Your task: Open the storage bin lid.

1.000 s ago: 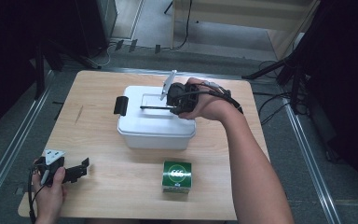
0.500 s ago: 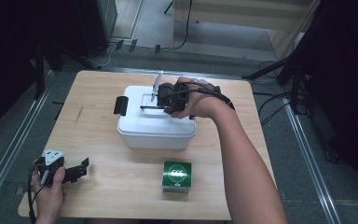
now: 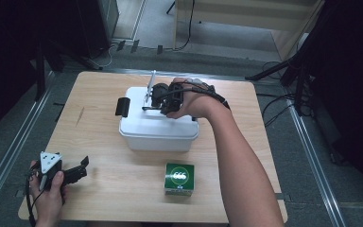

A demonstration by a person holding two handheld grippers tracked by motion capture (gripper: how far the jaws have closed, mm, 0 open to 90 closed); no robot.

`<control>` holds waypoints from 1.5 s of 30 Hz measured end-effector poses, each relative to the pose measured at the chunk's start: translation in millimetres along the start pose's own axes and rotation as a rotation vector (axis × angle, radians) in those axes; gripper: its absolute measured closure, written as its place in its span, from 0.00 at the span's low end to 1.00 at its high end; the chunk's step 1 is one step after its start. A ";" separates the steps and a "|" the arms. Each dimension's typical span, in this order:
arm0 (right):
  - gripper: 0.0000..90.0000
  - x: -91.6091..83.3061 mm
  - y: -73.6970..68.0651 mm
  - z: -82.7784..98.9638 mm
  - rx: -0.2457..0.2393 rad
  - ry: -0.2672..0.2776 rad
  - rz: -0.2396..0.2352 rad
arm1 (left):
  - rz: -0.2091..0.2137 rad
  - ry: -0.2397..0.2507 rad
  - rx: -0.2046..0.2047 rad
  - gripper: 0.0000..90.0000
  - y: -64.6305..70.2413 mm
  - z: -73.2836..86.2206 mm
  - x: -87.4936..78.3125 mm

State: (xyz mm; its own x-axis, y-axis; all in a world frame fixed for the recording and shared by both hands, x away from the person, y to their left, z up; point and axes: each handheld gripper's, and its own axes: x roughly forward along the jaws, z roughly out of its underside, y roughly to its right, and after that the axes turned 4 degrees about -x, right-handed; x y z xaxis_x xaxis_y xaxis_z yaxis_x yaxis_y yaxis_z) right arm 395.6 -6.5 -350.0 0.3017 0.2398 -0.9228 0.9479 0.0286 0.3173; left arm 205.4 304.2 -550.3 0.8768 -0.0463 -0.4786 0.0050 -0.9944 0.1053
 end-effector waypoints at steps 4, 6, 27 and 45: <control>0.90 1.6 1.6 -1.9 0.003 -0.006 0.005 | 0.011 0.029 0.020 0.02 1.2 0.7 -0.4; 0.91 0.9 4.7 -3.9 0.018 -0.006 0.023 | 0.010 0.049 0.035 0.02 2.1 0.9 -0.6; 0.95 -7.7 13.3 -8.3 0.004 0.019 0.019 | 0.025 0.014 0.022 0.02 0.1 -0.6 1.8; 0.95 -47.7 13.1 18.5 -0.004 0.050 0.050 | 0.037 0.013 0.027 0.02 -0.4 -0.5 1.7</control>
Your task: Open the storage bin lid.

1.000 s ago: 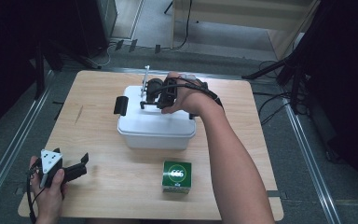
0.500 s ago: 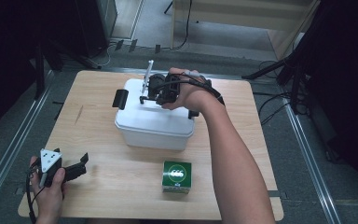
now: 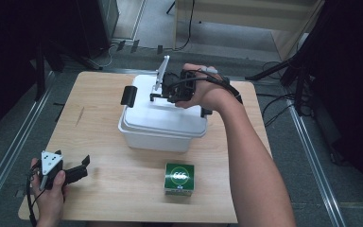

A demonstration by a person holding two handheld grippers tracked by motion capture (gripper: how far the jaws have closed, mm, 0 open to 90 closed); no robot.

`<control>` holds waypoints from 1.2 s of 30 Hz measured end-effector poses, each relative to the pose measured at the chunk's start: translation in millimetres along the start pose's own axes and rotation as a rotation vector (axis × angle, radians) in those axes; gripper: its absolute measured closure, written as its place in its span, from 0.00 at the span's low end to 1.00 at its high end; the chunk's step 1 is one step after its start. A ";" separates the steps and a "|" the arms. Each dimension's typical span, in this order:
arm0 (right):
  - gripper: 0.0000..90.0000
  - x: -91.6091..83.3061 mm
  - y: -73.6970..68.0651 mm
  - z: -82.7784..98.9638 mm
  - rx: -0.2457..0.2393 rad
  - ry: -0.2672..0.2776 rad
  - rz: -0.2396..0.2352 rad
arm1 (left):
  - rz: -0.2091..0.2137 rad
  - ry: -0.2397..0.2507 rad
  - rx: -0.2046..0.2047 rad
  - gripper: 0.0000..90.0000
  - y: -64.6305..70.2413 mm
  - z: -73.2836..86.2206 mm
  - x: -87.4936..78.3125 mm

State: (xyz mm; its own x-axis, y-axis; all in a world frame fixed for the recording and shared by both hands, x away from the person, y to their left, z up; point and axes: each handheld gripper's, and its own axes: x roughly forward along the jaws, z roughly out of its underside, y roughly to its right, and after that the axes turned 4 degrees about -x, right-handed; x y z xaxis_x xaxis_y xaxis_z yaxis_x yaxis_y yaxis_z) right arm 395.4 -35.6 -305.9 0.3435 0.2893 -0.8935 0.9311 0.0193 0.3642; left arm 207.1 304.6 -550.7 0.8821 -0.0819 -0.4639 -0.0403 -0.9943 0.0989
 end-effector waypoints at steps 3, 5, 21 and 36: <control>0.95 -5.6 0.1 8.7 0.003 -0.004 0.003 | 0.004 0.000 -0.002 0.02 -0.3 0.0 -0.2; 0.95 -10.2 -0.2 14.6 0.008 -0.006 0.007 | 0.004 0.000 -0.005 0.02 -0.3 0.0 -0.1; 0.95 -24.5 -11.2 78.4 0.094 -0.016 0.023 | 0.012 0.000 -0.019 0.02 -2.7 -0.3 0.0; 0.95 -35.8 -24.5 136.8 0.176 -0.040 0.033 | 0.008 -0.002 -0.016 0.02 -2.0 -0.3 0.3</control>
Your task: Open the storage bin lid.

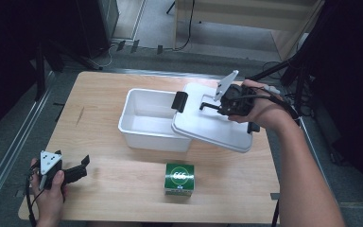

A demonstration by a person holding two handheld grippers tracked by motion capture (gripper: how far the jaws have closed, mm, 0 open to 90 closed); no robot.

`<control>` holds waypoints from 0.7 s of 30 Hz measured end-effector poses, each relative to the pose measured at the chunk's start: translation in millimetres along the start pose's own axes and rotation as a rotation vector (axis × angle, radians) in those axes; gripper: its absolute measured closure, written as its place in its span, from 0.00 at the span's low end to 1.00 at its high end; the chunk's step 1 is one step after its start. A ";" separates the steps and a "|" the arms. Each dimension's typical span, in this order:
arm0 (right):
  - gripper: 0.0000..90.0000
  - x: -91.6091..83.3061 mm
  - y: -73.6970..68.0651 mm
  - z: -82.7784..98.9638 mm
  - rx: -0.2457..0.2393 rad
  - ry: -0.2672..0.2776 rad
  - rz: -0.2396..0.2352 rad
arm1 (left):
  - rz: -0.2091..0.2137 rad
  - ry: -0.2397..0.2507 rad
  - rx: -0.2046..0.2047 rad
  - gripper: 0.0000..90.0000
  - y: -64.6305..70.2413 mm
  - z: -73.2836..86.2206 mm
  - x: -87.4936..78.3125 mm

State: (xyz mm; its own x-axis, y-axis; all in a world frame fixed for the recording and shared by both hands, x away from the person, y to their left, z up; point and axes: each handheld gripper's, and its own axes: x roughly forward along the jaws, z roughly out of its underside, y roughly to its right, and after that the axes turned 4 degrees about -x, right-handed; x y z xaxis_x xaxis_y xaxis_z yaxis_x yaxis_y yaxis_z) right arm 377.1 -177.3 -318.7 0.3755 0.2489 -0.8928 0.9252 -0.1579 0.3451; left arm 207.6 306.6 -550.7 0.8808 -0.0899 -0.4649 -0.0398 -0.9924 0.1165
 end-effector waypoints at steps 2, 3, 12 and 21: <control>0.95 -1.9 -0.2 7.6 0.008 -0.004 0.003 | 0.000 0.001 0.000 0.02 0.1 0.0 0.0; 0.95 -2.8 -0.7 11.2 0.015 -0.008 0.003 | 0.000 0.000 0.001 0.02 0.1 0.0 0.0; 0.95 -3.2 -5.2 37.5 0.054 -0.022 0.008 | -0.001 0.000 -0.002 0.02 -0.3 0.0 -0.1; 0.95 -2.0 -7.9 59.2 0.094 -0.032 0.008 | 0.000 -0.004 -0.005 0.02 -0.4 -0.2 0.6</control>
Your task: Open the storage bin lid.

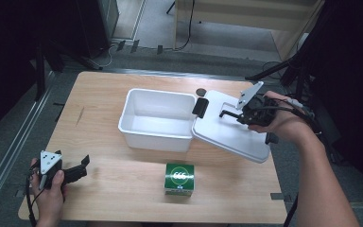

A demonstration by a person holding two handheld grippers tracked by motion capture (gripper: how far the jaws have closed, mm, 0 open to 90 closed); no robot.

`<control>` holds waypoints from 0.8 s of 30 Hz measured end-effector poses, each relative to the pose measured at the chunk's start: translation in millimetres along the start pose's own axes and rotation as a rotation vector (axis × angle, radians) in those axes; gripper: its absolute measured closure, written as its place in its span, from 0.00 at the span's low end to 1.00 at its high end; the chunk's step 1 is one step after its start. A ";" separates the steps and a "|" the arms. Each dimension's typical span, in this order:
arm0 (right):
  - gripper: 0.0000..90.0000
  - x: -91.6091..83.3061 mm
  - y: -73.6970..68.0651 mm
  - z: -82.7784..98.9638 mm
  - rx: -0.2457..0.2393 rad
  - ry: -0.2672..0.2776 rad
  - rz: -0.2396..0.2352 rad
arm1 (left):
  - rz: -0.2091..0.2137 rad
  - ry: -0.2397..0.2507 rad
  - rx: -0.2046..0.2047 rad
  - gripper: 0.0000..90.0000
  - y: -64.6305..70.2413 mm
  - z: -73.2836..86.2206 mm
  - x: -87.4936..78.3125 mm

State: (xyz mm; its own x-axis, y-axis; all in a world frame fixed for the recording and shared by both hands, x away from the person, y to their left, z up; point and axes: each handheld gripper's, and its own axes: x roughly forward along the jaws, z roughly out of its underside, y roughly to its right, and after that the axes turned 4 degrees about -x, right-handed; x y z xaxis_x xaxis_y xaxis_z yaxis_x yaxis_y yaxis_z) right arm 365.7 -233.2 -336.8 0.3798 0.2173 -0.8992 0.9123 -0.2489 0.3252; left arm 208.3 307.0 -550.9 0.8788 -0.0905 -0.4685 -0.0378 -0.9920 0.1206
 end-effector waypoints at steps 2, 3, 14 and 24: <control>0.95 0.1 -0.4 5.3 0.010 -0.004 0.000 | 0.000 -0.001 0.002 0.02 -0.1 0.0 -0.1; 0.95 0.4 -0.9 8.0 0.015 -0.008 -0.002 | 0.000 -0.001 0.003 0.02 0.0 -0.1 -0.1; 0.95 4.7 -5.2 37.4 0.058 -0.015 -0.006 | -0.003 0.002 0.010 0.02 1.2 0.2 -0.1; 0.95 14.6 -11.5 60.2 0.093 -0.022 -0.017 | -0.006 0.000 0.015 0.02 1.7 0.2 -0.1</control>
State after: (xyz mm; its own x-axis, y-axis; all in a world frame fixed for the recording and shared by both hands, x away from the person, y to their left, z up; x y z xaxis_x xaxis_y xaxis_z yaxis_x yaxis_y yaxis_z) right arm 351.6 -283.9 -371.3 0.3603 0.2014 -0.9108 0.9000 -0.3318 0.2827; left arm 208.1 305.2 -550.8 0.8790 -0.0841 -0.4693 -0.0395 -0.9938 0.1042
